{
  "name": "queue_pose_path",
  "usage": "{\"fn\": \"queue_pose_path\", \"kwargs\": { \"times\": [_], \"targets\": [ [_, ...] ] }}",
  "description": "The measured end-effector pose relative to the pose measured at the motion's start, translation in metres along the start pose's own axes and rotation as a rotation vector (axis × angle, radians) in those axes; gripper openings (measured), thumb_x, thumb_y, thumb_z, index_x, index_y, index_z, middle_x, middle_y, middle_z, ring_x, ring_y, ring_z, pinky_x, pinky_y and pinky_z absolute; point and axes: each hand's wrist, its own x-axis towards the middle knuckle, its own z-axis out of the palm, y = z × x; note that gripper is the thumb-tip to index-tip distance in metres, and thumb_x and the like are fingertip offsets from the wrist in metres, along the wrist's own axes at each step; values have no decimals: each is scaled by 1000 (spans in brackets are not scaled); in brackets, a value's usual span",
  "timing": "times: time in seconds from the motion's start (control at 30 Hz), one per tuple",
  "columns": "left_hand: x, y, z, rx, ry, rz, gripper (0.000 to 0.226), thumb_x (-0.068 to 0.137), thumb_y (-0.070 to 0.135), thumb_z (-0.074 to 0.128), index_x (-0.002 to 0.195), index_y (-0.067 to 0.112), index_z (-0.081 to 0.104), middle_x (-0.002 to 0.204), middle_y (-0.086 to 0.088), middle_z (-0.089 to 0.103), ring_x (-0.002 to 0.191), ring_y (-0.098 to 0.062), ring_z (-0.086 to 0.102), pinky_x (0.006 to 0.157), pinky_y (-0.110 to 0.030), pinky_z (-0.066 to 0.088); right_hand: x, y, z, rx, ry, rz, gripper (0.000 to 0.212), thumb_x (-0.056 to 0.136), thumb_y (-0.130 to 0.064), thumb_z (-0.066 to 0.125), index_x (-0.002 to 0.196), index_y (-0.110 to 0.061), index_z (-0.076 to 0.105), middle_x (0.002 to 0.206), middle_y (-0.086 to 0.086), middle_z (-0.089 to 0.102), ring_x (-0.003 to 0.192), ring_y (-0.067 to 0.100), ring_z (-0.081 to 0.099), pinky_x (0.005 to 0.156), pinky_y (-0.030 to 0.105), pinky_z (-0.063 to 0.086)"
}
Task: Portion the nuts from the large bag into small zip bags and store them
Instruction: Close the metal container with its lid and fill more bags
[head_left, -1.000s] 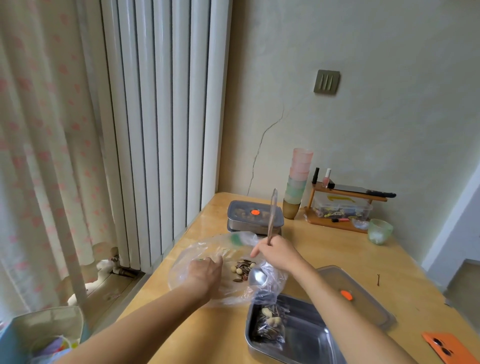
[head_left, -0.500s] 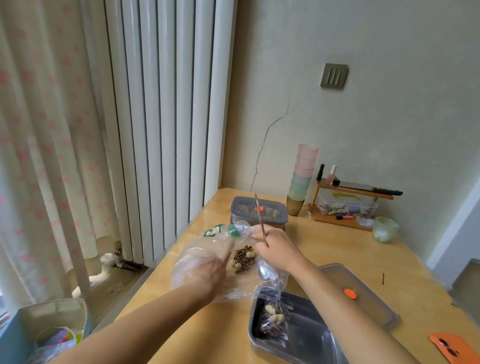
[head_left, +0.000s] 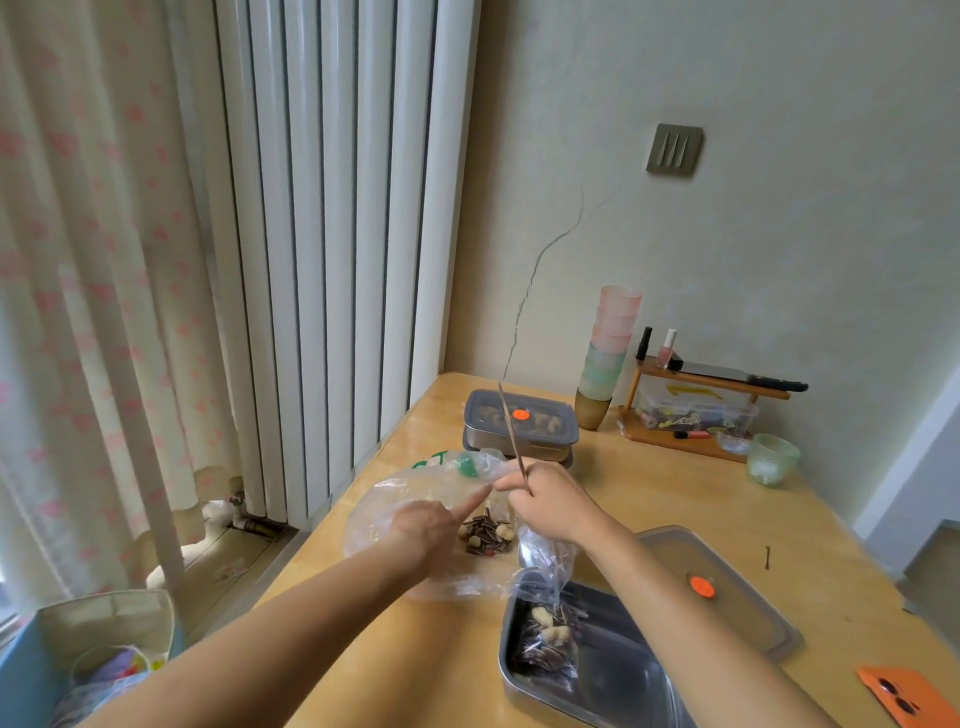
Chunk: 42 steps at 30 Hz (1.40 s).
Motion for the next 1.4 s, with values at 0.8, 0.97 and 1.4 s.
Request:
{"fn": "queue_pose_path", "kwargs": {
  "times": [0.8, 0.97, 1.4],
  "targets": [
    [13, -3, -30, -356, 114, 191, 68, 91, -9, 39, 148, 27, 52, 147, -5, 55, 127, -24, 58, 100, -37, 52, 16, 13, 7, -31, -89, 159, 37, 80, -4, 45, 94, -5, 80, 120, -6, 74, 108, 15, 66, 96, 34, 57],
    [23, 3, -26, -500, 72, 238, 65, 85, -5, 44, 137, 29, 62, 134, 1, 61, 111, -18, 54, 88, -31, 46, 7, 11, 1, -21, -68, 83, 44, 86, -8, 46, 96, -31, 82, 127, -8, 71, 107, 10, 63, 101, 32, 51],
    [35, 13, -12, -674, 175, -87, 61, 99, 7, 41, 157, 24, 38, 156, -4, 43, 139, -23, 44, 114, -31, 36, 18, 27, 18, -39, 85, 111, 10, 98, -27, 64, 106, -21, 65, 108, 4, 65, 91, 24, 62, 76, 34, 51]
  ]
}}
